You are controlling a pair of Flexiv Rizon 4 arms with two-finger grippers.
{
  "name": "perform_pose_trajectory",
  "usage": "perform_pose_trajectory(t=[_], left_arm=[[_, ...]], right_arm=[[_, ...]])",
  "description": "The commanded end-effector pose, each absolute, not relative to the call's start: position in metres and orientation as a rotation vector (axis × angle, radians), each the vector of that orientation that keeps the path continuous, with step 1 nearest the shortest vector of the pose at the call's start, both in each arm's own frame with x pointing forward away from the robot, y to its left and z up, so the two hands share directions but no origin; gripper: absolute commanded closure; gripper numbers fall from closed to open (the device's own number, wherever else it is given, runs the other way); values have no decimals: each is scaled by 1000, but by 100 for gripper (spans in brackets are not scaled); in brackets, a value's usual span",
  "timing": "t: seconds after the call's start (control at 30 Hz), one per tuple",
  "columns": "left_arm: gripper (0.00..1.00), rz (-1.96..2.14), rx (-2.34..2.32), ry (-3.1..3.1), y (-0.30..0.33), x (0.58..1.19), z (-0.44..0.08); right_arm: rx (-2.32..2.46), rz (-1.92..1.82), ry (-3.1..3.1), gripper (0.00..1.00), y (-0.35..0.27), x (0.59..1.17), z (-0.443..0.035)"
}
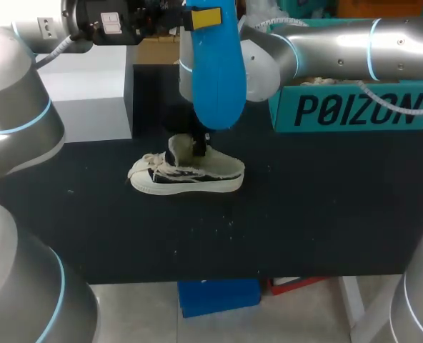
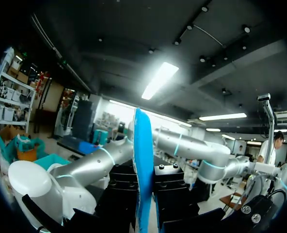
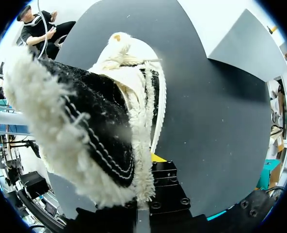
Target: Take the shoe out of the shoebox, open the shoe tongue, remove and reinsert the insole, then place the shoe into the shoebox
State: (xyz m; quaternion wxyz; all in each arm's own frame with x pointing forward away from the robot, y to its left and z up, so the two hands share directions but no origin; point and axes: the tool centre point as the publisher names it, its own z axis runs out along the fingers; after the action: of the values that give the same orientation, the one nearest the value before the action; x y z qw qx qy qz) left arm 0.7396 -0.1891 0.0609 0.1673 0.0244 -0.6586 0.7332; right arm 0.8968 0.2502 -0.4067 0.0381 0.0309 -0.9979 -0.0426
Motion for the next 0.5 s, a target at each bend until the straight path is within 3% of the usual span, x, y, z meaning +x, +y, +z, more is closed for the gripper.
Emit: perform_pose_trajectory(t=[0.03,0.23,0.5], left_arm=[[100,2093,73,-1874,-191,739,60],[100,2093,73,-1874,-191,739,60],[100,2093,73,-1874,-191,739,60]], right_arm=[[93,-129,-3062,100,250,895,-407],[11,-112,-3092,100,239,893,-390],[-547,-30,-3115,100,212,909,-337]])
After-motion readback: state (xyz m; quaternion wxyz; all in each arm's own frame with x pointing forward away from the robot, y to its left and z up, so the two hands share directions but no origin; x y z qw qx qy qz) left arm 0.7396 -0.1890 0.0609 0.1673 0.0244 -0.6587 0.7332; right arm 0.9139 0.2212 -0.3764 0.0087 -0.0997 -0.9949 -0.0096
